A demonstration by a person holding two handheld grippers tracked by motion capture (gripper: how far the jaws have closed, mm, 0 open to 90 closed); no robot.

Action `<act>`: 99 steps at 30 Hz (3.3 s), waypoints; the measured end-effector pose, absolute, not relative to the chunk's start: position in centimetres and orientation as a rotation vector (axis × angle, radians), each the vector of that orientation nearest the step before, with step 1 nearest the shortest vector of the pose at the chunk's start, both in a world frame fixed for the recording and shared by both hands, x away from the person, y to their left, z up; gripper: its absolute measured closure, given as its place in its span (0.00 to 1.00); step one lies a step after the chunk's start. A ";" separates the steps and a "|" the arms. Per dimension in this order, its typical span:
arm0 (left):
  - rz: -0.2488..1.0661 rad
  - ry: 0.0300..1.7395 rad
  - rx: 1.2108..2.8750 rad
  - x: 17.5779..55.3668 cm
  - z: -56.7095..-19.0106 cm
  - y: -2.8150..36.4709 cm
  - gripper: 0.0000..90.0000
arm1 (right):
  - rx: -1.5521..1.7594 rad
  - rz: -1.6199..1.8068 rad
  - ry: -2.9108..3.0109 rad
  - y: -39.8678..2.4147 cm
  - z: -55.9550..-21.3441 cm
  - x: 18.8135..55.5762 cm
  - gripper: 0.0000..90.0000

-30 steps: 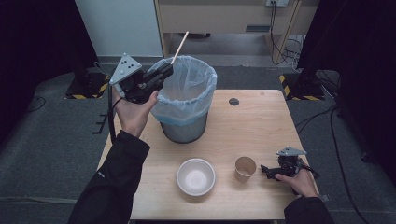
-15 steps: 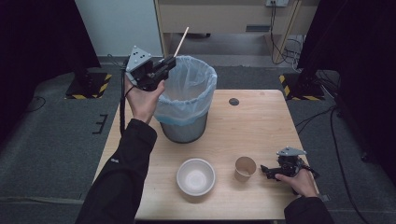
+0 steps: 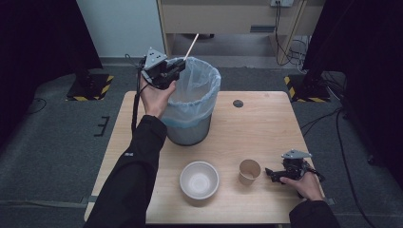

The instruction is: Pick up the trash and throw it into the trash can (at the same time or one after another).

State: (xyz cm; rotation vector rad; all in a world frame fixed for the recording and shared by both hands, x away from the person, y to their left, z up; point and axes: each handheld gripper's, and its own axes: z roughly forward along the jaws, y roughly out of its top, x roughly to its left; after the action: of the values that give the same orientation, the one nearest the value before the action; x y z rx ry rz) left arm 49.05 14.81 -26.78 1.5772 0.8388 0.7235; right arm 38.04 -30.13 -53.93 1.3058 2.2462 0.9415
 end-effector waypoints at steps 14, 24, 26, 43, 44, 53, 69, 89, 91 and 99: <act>0.664 0.857 1.520 45.9 -26.2 16.2 0.62 | 1.299 0.943 2.254 -30.1 -53.9 38.0 0.01; 0.632 0.812 1.539 40.5 -27.8 17.9 0.42 | 1.300 0.941 2.257 -30.1 -53.9 38.0 0.01; 0.628 0.797 1.555 39.4 -28.4 18.1 0.40 | 1.300 0.940 2.257 -30.1 -53.9 38.0 0.01; 0.571 0.816 1.755 33.8 -36.4 18.4 0.33 | 1.299 0.940 2.256 -30.1 -53.9 38.0 0.01; 0.561 0.821 1.769 33.5 -37.0 18.4 0.33 | 1.298 0.940 2.257 -30.1 -53.9 38.0 0.01; 0.470 0.880 1.854 32.6 -42.6 17.8 0.32 | 1.298 0.940 2.257 -30.1 -53.9 38.0 0.01; 0.297 0.969 1.993 33.9 -48.9 15.9 0.36 | 1.292 0.942 2.261 -30.1 -53.9 38.0 0.01; 0.235 0.976 2.098 35.5 -51.0 14.2 0.71 | 1.291 0.944 2.264 -30.1 -53.9 38.0 0.01; 0.225 0.986 2.100 35.6 -51.0 14.2 0.77 | 1.291 0.945 2.262 -30.1 -53.9 38.0 0.01; 0.161 1.026 2.070 36.0 -50.7 14.3 0.87 | 1.290 0.944 2.264 -30.1 -53.9 38.0 0.01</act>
State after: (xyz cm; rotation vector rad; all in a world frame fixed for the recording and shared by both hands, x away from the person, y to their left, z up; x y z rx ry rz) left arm 35.96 14.25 -50.73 2.0696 1.0261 0.1606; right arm 38.04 -30.11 -53.91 1.2904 2.2637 0.9441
